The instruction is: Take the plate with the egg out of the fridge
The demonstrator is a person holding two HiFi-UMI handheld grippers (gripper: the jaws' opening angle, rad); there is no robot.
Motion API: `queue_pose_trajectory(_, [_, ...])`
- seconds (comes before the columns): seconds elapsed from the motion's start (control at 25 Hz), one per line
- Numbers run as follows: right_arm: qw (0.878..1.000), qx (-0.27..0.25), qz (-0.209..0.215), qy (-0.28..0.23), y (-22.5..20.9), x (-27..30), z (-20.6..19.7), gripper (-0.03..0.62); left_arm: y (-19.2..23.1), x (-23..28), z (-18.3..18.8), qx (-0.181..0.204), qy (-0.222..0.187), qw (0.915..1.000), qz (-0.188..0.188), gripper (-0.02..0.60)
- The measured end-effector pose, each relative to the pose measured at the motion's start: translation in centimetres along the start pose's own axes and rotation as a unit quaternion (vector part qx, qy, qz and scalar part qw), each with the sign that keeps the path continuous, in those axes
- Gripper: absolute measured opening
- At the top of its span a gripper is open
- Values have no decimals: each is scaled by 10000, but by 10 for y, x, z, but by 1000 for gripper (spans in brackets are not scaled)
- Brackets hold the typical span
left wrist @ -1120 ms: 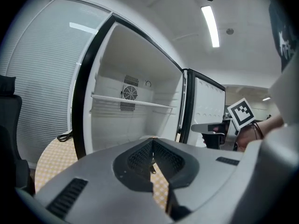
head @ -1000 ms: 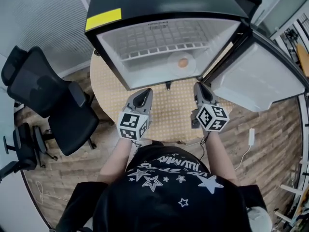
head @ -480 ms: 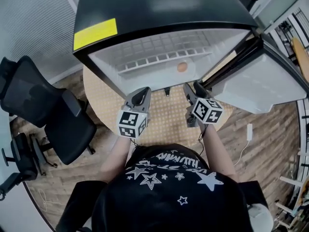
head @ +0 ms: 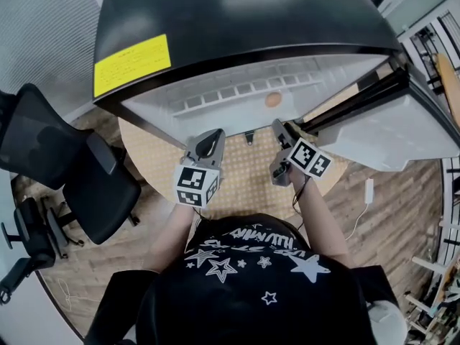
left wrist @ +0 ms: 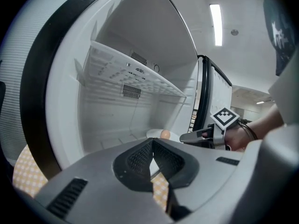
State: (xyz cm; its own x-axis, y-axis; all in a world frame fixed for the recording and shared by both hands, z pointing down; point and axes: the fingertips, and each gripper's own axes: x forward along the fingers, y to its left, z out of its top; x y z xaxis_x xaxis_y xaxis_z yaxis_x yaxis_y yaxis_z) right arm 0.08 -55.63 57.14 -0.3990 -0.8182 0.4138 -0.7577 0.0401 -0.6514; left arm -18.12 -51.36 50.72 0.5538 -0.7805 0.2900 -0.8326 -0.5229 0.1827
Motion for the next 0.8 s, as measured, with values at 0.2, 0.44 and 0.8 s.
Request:
queue_pose_trajectory(0.2, [9994,333,19,3,-3,10,-1,224,2,4,-4,-16,79,10000,-42,6])
queue_pose_trajectory(0.44, [9882,1496,214,-236,-7,16,1,201,3,10,-9,-77,158,9998,-74,6])
queue_pose_trajectory(0.8, [9862,1629,-10,-284,-17,16,-2,73,3,14,-13,-102,205,9996,-135,6])
